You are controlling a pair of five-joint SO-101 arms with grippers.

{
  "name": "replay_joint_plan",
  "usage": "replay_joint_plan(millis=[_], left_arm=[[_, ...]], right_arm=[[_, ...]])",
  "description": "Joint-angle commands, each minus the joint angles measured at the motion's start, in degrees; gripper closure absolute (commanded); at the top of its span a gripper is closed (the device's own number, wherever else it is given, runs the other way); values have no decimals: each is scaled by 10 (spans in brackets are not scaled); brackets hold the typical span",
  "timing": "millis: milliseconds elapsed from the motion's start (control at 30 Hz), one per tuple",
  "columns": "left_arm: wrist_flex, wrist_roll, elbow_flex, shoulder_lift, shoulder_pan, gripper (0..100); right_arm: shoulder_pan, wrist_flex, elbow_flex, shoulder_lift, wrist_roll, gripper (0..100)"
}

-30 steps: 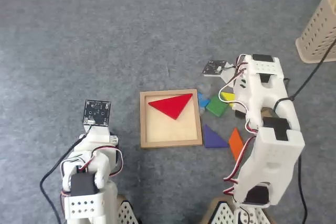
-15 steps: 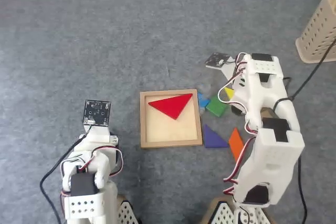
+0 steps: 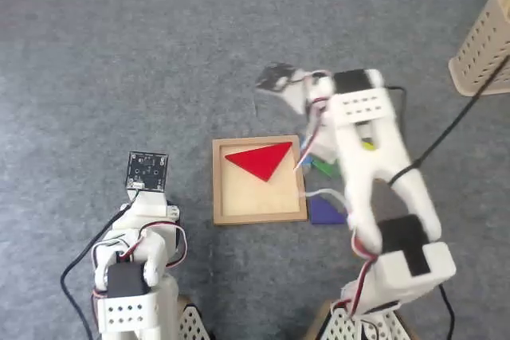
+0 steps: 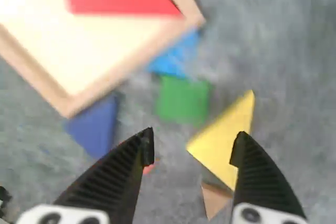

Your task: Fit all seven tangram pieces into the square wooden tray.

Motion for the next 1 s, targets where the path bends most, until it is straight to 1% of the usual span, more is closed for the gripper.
replay_joint_plan(millis=[0, 167, 233, 300, 467, 567, 667, 767, 833, 967], left_arm=[[4, -3, -4, -11, 0, 988], [4, -3, -4, -11, 0, 988], [4, -3, -4, -11, 0, 988], [4, -3, -4, -11, 0, 988], [4, -3, -4, -11, 0, 988], [4, -3, -4, -11, 0, 988], [4, -3, -4, -11, 0, 988], [4, -3, -4, -11, 0, 988], [4, -3, -4, -11, 0, 988], [4, -3, -4, -11, 0, 988]], right_arm=[[-37, 14, -11, -49, -25, 772], [37, 15, 1, -55, -98, 775], [68, 13, 26, -72, -112, 775], [91, 3, 67, -100, -88, 775], [142, -105, 193, -167, 24, 775], [145, -130, 258, -193, 86, 775], [123, -126, 291, -205, 99, 772], [128, -150, 302, -201, 118, 758], [134, -169, 302, -190, 137, 713], [142, -222, 299, -149, 148, 635]])
